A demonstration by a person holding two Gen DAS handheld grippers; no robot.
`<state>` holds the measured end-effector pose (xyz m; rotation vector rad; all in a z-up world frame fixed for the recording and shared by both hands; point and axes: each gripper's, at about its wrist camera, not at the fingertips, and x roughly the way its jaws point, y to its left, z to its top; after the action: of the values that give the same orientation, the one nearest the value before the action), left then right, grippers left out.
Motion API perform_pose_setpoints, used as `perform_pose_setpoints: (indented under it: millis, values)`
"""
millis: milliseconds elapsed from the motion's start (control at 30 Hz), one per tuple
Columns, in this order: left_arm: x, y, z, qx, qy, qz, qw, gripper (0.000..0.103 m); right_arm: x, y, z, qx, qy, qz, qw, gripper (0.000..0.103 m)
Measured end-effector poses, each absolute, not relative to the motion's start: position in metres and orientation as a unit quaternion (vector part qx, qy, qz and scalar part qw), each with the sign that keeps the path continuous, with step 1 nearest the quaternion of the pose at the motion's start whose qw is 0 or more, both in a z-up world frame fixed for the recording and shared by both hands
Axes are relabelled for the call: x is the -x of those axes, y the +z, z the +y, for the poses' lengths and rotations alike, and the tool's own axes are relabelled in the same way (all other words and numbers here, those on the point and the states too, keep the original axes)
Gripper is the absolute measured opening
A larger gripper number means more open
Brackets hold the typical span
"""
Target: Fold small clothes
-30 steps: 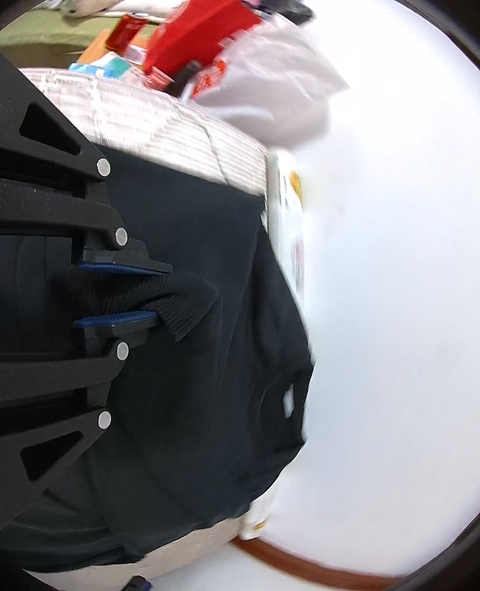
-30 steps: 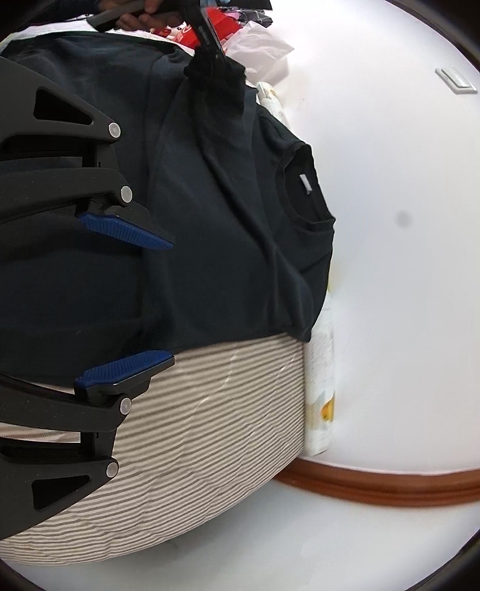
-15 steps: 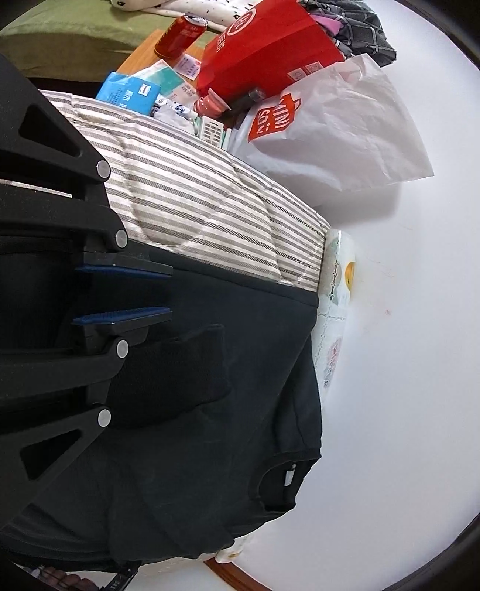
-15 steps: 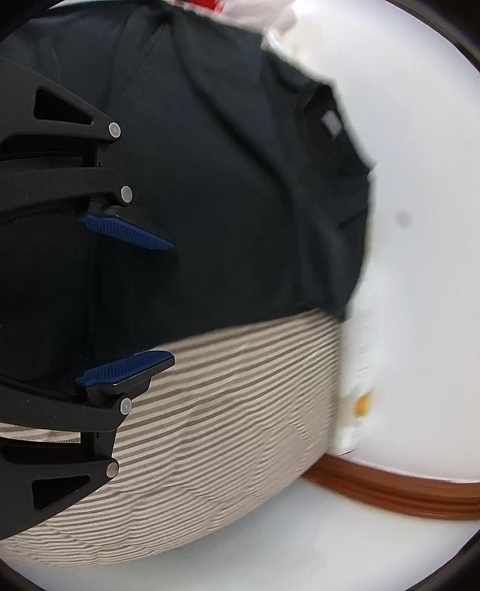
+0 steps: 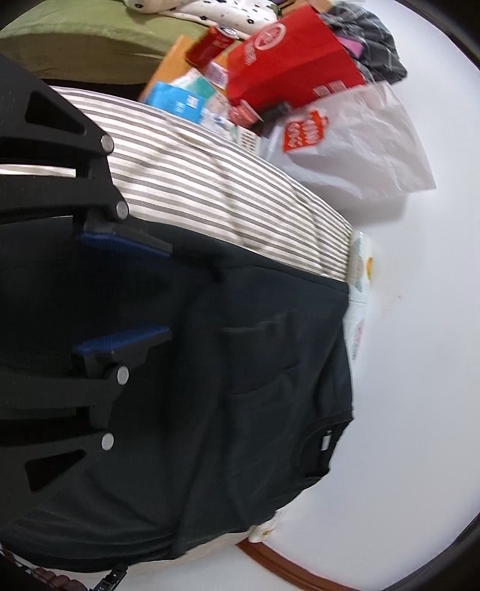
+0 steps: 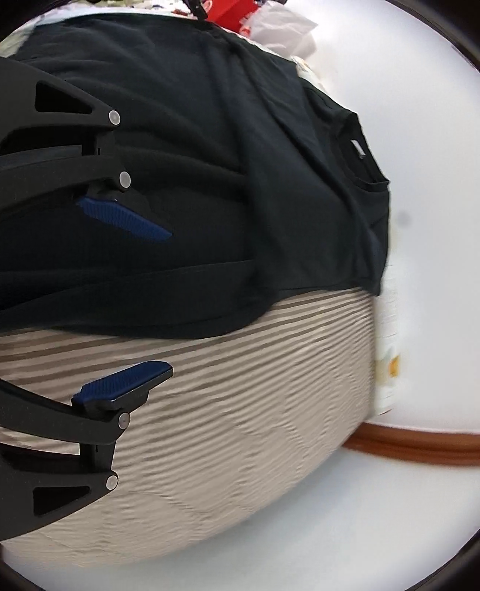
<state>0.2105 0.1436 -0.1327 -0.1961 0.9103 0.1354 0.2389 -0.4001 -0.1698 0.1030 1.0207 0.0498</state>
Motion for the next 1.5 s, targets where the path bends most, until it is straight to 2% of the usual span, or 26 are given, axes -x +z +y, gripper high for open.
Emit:
perform_pose_setpoints:
  millis: [133,200,367,500,633,667,733,767,833,900,1000,1500]
  values:
    - [-0.171,-0.141,0.143,0.092,0.072,0.448,0.886,0.043,-0.209,-0.180,-0.408,-0.080,0.037,0.493,0.865,0.068]
    - [-0.149,-0.145,0.143,0.091,0.069,0.452,0.885,0.054,-0.196,-0.181,-0.406,-0.087,0.046,0.491,0.866,0.068]
    - [-0.106,-0.154,0.140,0.084,0.070,0.454,0.884,0.054,-0.167,-0.182,-0.389,-0.075,0.071,0.482,0.870,0.066]
    - [-0.083,-0.164,0.135,0.086,0.061,0.451,0.886,0.054,-0.153,-0.182,-0.379,-0.050,0.070,0.471,0.878,0.054]
    - [-0.072,-0.165,0.122,0.085,0.054,0.452,0.887,0.054,-0.149,-0.183,-0.374,-0.055,0.067,0.459,0.884,0.049]
    - [-0.070,-0.165,0.117,0.071,0.058,0.453,0.887,0.054,-0.148,-0.183,-0.371,-0.046,0.068,0.457,0.886,0.043]
    - [-0.063,-0.168,0.106,0.044,0.059,0.448,0.891,0.054,-0.144,-0.183,-0.367,-0.036,0.077,0.452,0.888,0.023]
    - [-0.060,-0.168,0.104,0.042,0.059,0.446,0.892,0.052,-0.142,-0.181,-0.369,-0.039,0.080,0.449,0.889,0.013]
    - [-0.055,-0.167,0.101,0.044,0.053,0.445,0.893,0.040,-0.138,-0.179,-0.377,-0.051,0.077,0.447,0.890,0.011]
    - [-0.051,-0.164,0.099,0.049,0.047,0.447,0.892,0.009,-0.133,-0.175,-0.390,-0.070,0.071,0.440,0.893,0.010]
    - [-0.047,-0.159,0.101,0.057,0.050,0.443,0.893,0.008,-0.126,-0.164,-0.409,-0.103,0.085,0.430,0.893,0.009]
    - [-0.014,-0.085,0.100,0.088,-0.008,0.359,0.929,0.008,-0.082,-0.103,-0.437,-0.119,0.107,0.365,0.917,0.009]
